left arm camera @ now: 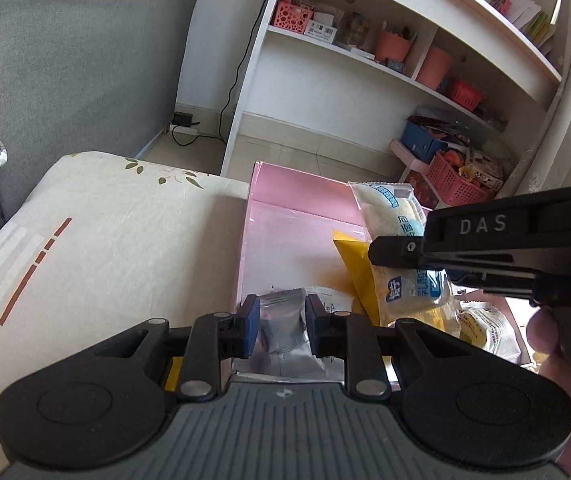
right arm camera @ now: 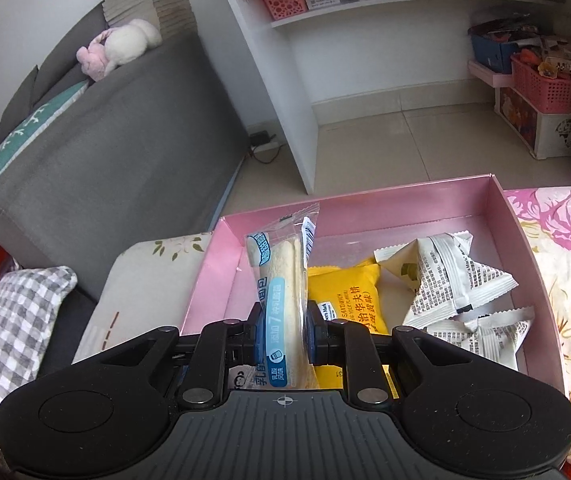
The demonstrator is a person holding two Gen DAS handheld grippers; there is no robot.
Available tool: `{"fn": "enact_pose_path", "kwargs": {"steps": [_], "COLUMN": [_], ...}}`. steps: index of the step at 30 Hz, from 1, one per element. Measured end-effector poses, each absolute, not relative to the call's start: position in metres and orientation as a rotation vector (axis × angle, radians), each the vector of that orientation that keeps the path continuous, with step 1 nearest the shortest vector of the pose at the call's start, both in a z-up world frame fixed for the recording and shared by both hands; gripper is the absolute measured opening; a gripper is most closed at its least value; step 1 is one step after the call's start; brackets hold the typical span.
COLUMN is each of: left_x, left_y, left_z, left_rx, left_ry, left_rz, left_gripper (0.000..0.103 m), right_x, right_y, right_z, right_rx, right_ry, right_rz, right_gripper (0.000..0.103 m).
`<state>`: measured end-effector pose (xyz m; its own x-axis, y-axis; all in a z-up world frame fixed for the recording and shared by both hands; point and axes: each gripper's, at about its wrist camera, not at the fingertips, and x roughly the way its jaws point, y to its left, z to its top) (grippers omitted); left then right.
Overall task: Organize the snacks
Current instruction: 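Lower both held packets into the pink box and open both tools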
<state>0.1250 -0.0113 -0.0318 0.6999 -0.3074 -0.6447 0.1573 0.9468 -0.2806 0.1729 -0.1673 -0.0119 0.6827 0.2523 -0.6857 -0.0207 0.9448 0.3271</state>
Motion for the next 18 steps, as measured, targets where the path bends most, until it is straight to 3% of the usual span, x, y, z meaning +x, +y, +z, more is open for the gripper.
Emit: {"fn": "enact_pose_path", "kwargs": {"steps": [6,11,18], "left_x": [0.125,0.122,0.118], "left_y": [-0.016,-0.024,-0.029], "left_z": [-0.033,-0.032,-0.03], "left_rx": [-0.18,-0.123,-0.092], "left_ry": [0.742,0.731,0.723], "left_rz": [-0.263,-0.264,-0.293], "left_gripper": [0.026,0.038,0.056], "right_x": [0.181,0.177,0.161], "right_y": [-0.169,-0.173,-0.193], "right_z": [-0.012,-0.011,-0.006], "right_rx": [0.31,0.307,0.338], "right_ry": [0.803,0.788,0.784], "right_rz": [0.168,0.146,0.129], "right_gripper": [0.024,0.04,0.05]}}
